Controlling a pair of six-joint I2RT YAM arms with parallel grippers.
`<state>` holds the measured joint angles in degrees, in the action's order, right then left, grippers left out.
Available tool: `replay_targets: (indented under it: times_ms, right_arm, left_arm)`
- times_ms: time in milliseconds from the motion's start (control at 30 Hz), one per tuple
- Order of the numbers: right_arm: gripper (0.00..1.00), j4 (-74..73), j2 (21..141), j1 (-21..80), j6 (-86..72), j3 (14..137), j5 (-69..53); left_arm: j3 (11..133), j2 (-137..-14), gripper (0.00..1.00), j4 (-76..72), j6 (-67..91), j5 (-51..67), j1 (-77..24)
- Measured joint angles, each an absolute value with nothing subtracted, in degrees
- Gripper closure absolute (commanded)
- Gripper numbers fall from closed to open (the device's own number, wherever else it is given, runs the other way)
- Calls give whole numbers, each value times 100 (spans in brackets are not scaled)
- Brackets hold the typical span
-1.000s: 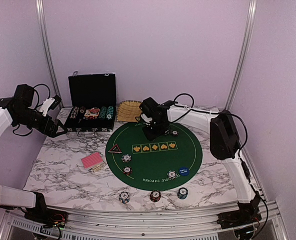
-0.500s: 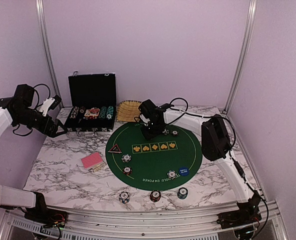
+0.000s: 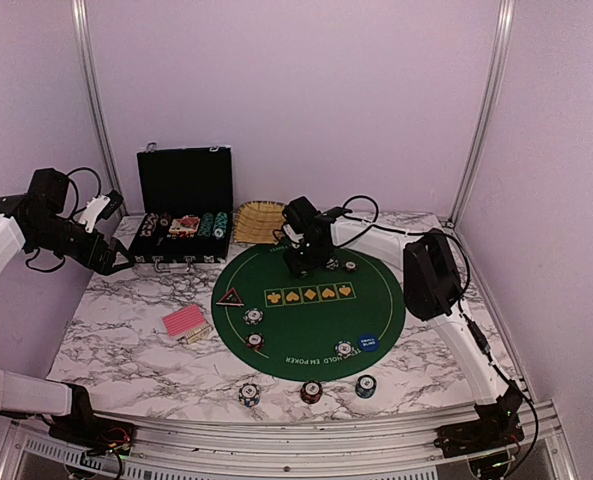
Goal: Distribute texas hold em gaming equipment
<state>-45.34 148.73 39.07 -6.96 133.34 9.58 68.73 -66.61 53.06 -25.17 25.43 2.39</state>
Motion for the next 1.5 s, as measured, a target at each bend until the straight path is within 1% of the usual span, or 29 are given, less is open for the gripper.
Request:
replay_targets:
  times_ms: [100,433,500,567,667,867,1000,1133,1233,1433,1500]
  right_arm:
    - [35,-4517,14873,3898,-692,13336,956]
    - [34,-4534,14789,3948,-648,13336,954]
    - [33,-4593,14639,3979,-631,13321,956]
    - [32,-4609,14219,4053,-611,13087,974]
    - [29,-4558,13281,4235,-598,12302,1033]
    - [23,-4156,10774,4925,-799,9734,1052]
    - [20,-4125,9756,5317,-1109,8049,921]
    - [17,-4333,9238,5621,-1507,6689,781]
    - [16,-4530,8932,5837,-1798,6047,655]
    - [16,-4589,8602,5953,-2104,5586,563]
    - [18,-4569,8608,5953,-2137,5507,558]
  left_arm:
    - [6873,-6661,1,5306,-2517,2543,239]
    - [6873,-6661,1,5306,-2515,2545,239]
    - [6873,-6661,1,5306,-2515,2547,239]
    - [6873,-6661,1,5306,-2512,2547,239]
    - [6873,-6661,1,5306,-2512,2547,239]
    - [6873,-6657,1,5306,-2512,2547,239]
    - [6873,-6654,1,5306,-2512,2545,239]
    - [6873,-6652,1,5306,-2512,2545,239]
    - [6873,-6652,1,5306,-2512,2547,239]
    - [6873,-6652,1,5306,-2508,2550,239]
    - [6873,-6652,1,5306,-2508,2552,239]
